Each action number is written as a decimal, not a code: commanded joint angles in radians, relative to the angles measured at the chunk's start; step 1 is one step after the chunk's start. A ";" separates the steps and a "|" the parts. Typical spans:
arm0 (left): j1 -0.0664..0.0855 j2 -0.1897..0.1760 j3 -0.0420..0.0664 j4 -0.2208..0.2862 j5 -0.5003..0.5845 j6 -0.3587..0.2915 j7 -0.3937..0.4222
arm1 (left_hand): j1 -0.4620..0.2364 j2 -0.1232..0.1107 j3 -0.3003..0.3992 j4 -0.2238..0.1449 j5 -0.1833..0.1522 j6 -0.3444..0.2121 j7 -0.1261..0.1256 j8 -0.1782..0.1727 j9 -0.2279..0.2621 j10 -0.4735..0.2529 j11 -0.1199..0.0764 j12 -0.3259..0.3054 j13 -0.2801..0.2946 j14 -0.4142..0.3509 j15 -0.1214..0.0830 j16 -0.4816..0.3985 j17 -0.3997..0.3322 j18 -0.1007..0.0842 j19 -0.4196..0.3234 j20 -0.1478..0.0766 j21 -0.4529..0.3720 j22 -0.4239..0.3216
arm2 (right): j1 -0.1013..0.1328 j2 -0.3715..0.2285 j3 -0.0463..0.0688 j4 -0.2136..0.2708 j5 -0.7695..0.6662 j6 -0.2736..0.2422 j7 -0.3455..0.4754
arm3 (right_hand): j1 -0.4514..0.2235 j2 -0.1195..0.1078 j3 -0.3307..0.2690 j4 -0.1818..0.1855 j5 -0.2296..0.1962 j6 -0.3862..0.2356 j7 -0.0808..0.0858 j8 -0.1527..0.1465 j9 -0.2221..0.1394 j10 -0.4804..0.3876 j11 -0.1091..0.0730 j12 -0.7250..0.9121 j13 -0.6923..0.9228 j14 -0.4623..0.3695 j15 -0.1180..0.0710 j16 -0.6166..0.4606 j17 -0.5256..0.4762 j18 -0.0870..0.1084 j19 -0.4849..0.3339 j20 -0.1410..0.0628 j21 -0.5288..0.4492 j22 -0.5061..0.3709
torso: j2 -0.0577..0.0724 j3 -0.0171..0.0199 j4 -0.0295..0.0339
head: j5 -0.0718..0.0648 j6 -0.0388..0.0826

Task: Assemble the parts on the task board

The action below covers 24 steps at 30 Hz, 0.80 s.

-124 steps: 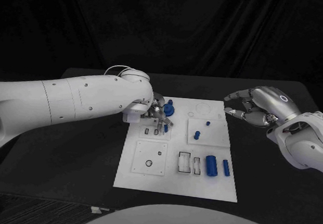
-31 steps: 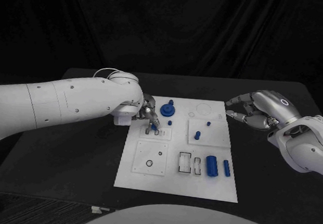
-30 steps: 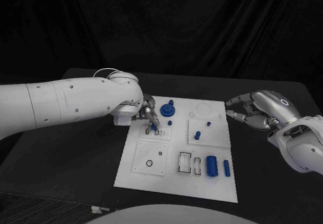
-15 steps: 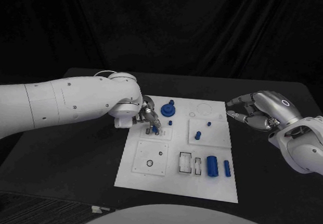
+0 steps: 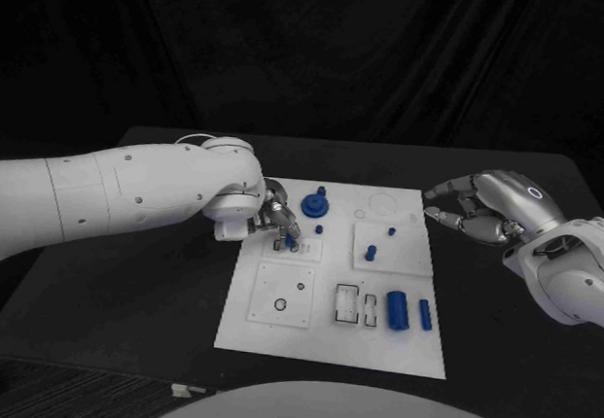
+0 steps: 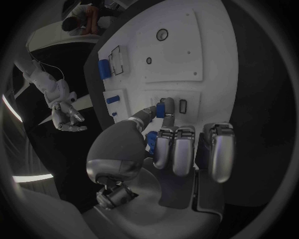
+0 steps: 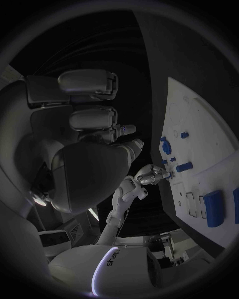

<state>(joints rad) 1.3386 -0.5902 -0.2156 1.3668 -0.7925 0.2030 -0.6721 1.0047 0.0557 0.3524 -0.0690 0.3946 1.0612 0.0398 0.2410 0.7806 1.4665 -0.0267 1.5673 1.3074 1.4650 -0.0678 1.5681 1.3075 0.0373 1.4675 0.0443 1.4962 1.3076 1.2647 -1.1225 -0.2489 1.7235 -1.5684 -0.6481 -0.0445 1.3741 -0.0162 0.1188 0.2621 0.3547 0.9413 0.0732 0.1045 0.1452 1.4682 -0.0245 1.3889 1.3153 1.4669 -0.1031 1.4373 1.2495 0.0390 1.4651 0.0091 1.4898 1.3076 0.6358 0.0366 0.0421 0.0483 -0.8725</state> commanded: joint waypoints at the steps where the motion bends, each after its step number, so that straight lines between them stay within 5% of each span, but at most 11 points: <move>1: -0.003 0.001 0.001 0.003 0.013 -0.018 0.004 | -0.010 0.005 0.007 0.001 0.002 -0.010 0.001 -0.006 0.001 0.104 -0.001 0.004 0.263 0.106 -0.005 0.003 0.263 -0.005 0.013 -0.004 -0.007 0.176 | -0.003 -0.002 0.001 0.000 -0.003 0.005 -0.012 | 0.010 0.001 0.006 0.000 0.002 0.008 0.000 -0.005 -0.001 0.039 0.007 -0.007 -0.017 0.053 0.007 0.000 -0.001 -0.017 0.062 0.008 -0.006 0.234 | 0.000 0.0001 0.0001 | 0.002 0.000; 24: -0.022 0.003 0.001 0.001 0.013 -0.034 0.014 | -0.021 0.004 0.024 0.009 -0.049 -0.019 0.007 -0.020 0.007 0.104 0.005 0.004 0.263 0.106 0.000 0.003 0.263 -0.002 0.005 0.001 -0.017 0.169 | -0.003 -0.006 0.001 0.000 -0.003 0.024 -0.019 | 0.015 -0.002 0.010 -0.003 0.009 0.011 0.000 -0.006 -0.002 0.038 0.008 -0.009 -0.020 0.053 0.007 -0.001 -0.003 -0.017 0.061 0.008 -0.007 0.234 | 0.001 0.0001 0.0005 | 0.005 0.000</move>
<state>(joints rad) 1.3200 -0.5886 -0.2155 1.3668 -0.7875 0.1735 -0.6705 0.9889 0.0558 0.3720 -0.0582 0.3493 1.0482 0.0449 0.2245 0.7873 1.4664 -0.0266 1.5673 1.3074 1.4651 -0.0677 1.5681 1.3075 0.0373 1.4675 0.0444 1.4847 1.3074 1.2640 -1.1269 -0.2489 1.7224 -1.5682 -0.6315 -0.0464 1.3777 -0.0200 0.1215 0.2593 0.3595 0.9449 0.0695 0.1045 0.1440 1.4682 -0.0245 1.3856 1.3153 1.4669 -0.1031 1.4373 1.2472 0.0391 1.4651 0.0091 1.4858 1.3074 0.6364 0.0370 0.0425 0.0533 -0.8725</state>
